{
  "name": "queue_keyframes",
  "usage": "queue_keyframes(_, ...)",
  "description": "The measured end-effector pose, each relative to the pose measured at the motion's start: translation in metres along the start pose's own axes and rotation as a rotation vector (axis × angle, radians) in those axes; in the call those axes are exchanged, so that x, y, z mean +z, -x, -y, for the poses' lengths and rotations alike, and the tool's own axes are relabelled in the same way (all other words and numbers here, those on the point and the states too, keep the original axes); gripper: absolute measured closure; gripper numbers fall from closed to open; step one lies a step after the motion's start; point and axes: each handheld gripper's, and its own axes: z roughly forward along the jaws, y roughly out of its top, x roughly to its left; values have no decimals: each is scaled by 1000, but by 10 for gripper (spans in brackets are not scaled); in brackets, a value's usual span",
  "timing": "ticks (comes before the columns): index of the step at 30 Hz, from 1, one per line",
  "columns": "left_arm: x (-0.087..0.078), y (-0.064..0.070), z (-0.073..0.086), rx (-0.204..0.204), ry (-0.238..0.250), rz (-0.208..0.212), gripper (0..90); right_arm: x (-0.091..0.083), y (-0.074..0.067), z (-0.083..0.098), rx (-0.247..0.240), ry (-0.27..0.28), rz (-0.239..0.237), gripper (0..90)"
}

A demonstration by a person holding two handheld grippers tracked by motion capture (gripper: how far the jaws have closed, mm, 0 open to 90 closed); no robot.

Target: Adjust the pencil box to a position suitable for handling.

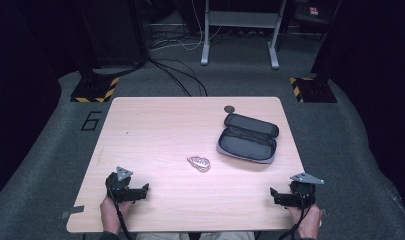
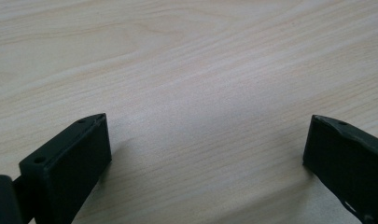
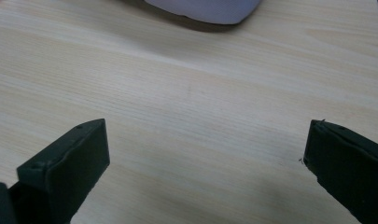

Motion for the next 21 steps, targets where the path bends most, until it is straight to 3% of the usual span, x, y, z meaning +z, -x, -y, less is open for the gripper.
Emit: queue_keyframes(21, 0, 0, 0, 0, 2, -2, 7, 3, -49, -34, -92, 22, -119, 0)
